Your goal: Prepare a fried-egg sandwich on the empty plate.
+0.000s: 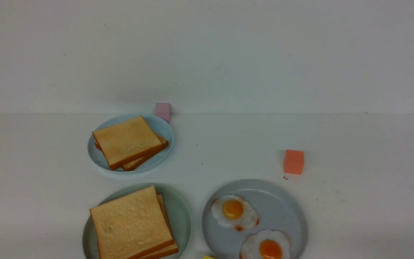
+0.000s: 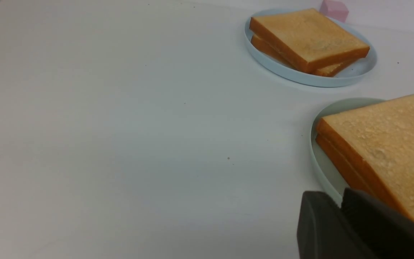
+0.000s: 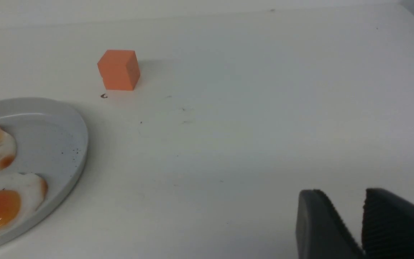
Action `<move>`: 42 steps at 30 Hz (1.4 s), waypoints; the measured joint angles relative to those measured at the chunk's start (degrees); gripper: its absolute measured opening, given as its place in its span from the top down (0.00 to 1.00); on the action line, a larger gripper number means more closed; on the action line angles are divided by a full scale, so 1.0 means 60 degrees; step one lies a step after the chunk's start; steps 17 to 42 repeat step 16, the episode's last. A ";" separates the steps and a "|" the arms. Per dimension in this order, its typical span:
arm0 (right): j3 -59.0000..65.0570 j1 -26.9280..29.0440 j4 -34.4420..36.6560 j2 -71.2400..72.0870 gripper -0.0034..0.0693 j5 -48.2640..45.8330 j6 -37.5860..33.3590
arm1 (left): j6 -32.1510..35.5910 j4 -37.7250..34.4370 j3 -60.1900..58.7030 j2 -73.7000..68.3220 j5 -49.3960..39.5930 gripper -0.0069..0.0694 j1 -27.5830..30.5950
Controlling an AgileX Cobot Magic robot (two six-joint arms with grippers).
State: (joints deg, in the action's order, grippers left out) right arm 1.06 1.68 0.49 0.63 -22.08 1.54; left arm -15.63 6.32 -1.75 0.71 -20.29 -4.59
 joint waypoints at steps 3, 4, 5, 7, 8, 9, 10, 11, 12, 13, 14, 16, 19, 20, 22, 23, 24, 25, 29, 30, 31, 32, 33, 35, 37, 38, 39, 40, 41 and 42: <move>0.0000 0.0000 0.0000 0.0000 0.64 0.0000 0.0000 | 0.0000 0.0000 0.0000 0.0000 0.0000 0.78 0.0000; 0.0000 0.0000 0.0000 0.0000 0.64 0.0000 0.0000 | 0.0000 0.0000 0.0000 0.0000 0.0000 0.78 0.0000; 0.0000 0.0000 0.0000 0.0000 0.64 0.0000 0.0000 | 0.0000 0.0000 0.0000 0.0000 0.0000 0.78 0.0000; 0.0000 0.0000 0.0000 0.0000 0.64 0.0000 0.0000 | 0.0000 0.0000 0.0000 0.0000 0.0000 0.78 0.0000; 0.0000 0.0000 0.0000 0.0000 0.64 0.0000 0.0000 | 0.0000 0.0000 0.0000 0.0000 0.0000 0.78 0.0000; 0.0000 0.0000 0.0000 0.0000 0.64 0.0000 0.0000 | 0.0000 0.0000 0.0000 0.0000 0.0000 0.78 0.0000; 0.0000 0.0000 0.0000 0.0000 0.63 0.0000 0.0000 | 0.0000 -0.0009 0.0000 0.0000 0.0000 0.78 0.0000; 0.0000 0.0000 0.0000 0.0000 0.63 0.0000 0.0000 | 0.0000 -0.0009 0.0000 0.0000 0.0000 0.78 0.0000; 0.0000 0.0000 0.0000 0.0000 0.63 0.0000 0.0000 | 0.0000 -0.0009 0.0000 0.0000 0.0000 0.78 0.0000; 0.0000 0.0000 0.0000 0.0000 0.63 0.0000 0.0000 | 0.0000 -0.0009 0.0000 0.0000 0.0000 0.78 0.0000; 0.0000 0.0000 0.0000 0.0000 0.63 0.0000 0.0000 | 0.0000 -0.0009 0.0000 0.0000 0.0000 0.78 0.0000; -0.0003 0.0000 0.0000 0.0000 0.63 0.0000 0.0000 | 0.0000 -0.0009 0.0000 0.0000 0.0000 0.78 0.0000; -0.0003 0.0000 0.0000 0.0000 0.63 0.0000 0.0000 | 0.0000 -0.0009 0.0000 0.0000 0.0000 0.78 0.0000; -0.0003 0.0000 0.0000 0.0000 0.63 0.0000 0.0000 | 0.0000 -0.0009 0.0000 0.0000 0.0000 0.78 0.0000; -0.0003 0.0000 0.0000 0.0000 0.63 0.0000 0.0000 | 0.0000 -0.0009 0.0000 0.0000 0.0000 0.78 0.0000; -0.0003 0.0000 0.0000 0.0000 0.63 0.0000 0.0000 | 0.0000 -0.0009 0.0000 0.0000 0.0000 0.78 0.0000; -0.0003 0.0000 0.0000 0.0000 0.63 0.0000 0.0000 | 0.0000 -0.0009 0.0000 0.0000 0.0000 0.78 0.0000; -0.0003 0.0000 0.0000 0.0000 0.63 0.0000 0.0000 | 0.0000 -0.0009 0.0000 0.0000 0.0000 0.78 0.0000; -0.0003 0.0000 0.0000 0.0000 0.63 0.0000 0.0000 | 0.0000 -0.0009 0.0000 0.0000 0.0000 0.78 0.0000; -0.0003 0.0000 0.0000 0.0000 0.63 0.0000 0.0000 | 0.0000 -0.0009 0.0000 0.0000 0.0000 0.78 0.0000; -0.0003 0.0000 0.0000 0.0000 0.63 0.0000 0.0000 | 0.0000 -0.0009 0.0000 0.0000 0.0000 0.78 0.0000; -0.0003 0.0000 0.0000 0.0000 0.63 0.0000 0.0000 | 0.0000 -0.0009 0.0000 0.0000 0.0000 0.78 0.0000; -0.0003 0.0000 0.0000 0.0000 0.63 0.0000 0.0000 | 0.0000 -0.0009 0.0000 0.0000 0.0000 0.78 0.0000; -0.0003 0.0000 0.0000 0.0000 0.63 0.0000 0.0000 | 0.0000 -0.0009 0.0000 0.0000 0.0000 0.78 0.0000; -0.0003 0.0000 0.0000 0.0000 0.63 0.0000 0.0000 | 0.0000 -0.0009 0.0000 0.0000 0.0000 0.78 0.0000; -0.0003 0.0000 0.0000 0.0000 0.63 0.0000 0.0000 | 0.0000 -0.0009 0.0000 0.0000 0.0000 0.78 0.0000; -0.0003 0.0000 0.0000 0.0000 0.63 0.0000 0.0000 | 0.0000 -0.0009 0.0000 0.0000 0.0000 0.78 0.0000; -0.0003 0.0000 0.0000 0.0000 0.63 0.0000 0.0000 | 0.0000 -0.0009 0.0000 0.0000 0.0000 0.78 0.0000; -0.0003 0.0000 0.0000 0.0000 0.63 0.0000 0.0000 | 0.0000 -0.0009 0.0000 0.0000 0.0000 0.78 0.0000; -0.0003 0.0000 0.0000 0.0000 0.63 0.0000 0.0000 | 0.0000 -0.0009 0.0000 0.0000 0.0000 0.78 0.0000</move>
